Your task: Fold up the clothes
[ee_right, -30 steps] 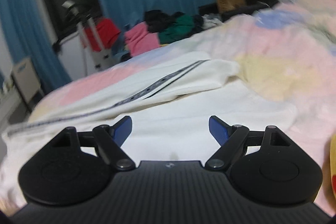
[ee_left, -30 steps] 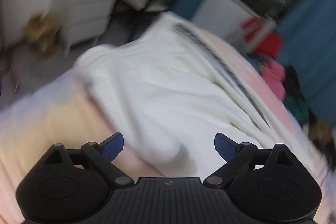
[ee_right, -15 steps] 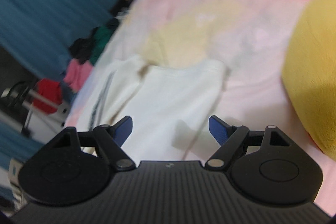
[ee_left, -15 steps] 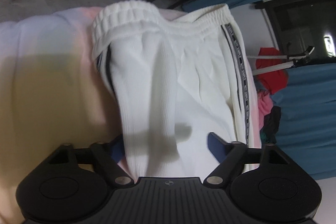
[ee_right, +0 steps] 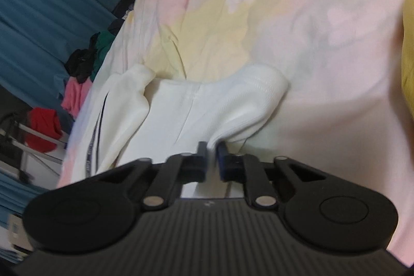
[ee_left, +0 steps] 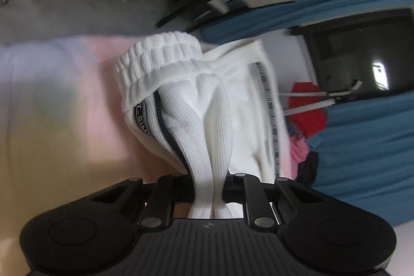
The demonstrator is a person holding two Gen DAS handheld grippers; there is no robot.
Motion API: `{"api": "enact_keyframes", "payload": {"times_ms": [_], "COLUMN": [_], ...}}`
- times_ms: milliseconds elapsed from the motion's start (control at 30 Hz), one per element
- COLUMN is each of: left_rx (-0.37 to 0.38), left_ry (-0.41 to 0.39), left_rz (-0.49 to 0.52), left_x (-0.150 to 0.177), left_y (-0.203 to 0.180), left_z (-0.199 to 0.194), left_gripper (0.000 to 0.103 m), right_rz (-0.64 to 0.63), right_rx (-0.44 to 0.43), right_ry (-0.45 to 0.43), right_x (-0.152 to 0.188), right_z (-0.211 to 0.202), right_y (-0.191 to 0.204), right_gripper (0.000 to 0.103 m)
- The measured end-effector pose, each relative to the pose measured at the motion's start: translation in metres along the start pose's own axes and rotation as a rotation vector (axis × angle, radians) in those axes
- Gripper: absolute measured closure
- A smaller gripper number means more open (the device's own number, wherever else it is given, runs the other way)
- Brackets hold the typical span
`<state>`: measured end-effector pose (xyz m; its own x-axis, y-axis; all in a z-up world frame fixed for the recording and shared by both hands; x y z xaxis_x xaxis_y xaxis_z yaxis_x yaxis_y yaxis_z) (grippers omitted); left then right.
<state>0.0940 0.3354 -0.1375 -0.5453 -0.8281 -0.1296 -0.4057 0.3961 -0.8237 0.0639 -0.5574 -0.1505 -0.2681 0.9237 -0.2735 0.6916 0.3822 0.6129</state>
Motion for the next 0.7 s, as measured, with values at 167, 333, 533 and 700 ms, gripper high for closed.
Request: {"api": "enact_keyframes", "payload": {"times_ms": [167,333,533,700], "left_rx": [0.082,0.169,0.147,0.110], "left_ry": [-0.072,-0.094,-0.077,-0.096], "left_rz": [0.093,0.132,0.135,0.158], "left_x": [0.013,0.032,0.017,-0.022], "left_y": [-0.020,-0.031,-0.065,-0.111], "left_z": [-0.030,-0.065,-0.065,-0.028], "left_gripper": [0.090,0.090,0.090,0.090], "right_rz": [-0.044,-0.084,-0.141,-0.234], "right_rx": [-0.071,-0.092,-0.119,-0.123], "right_ry": [-0.160,-0.260,-0.272,-0.302], "right_x": [-0.005,-0.004,-0.020,-0.051], "right_z": [-0.041,-0.079,-0.091,-0.075], "right_y": [0.009,0.011,0.043,0.116], "right_gripper": [0.097,0.098,0.098,0.097]}}
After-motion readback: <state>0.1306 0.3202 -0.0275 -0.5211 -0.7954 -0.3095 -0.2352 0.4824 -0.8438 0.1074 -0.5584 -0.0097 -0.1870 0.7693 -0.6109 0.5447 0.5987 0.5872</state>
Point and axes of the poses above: each gripper's, at about its wrist camera, not at the fingertips, and z roughly the way its jaws point, y to its left, x to its underside, the point moved 5 cm from there along z, roughly the way its jaws point, and after that the axes turned 13 degrees about y, right-handed, at the moved point
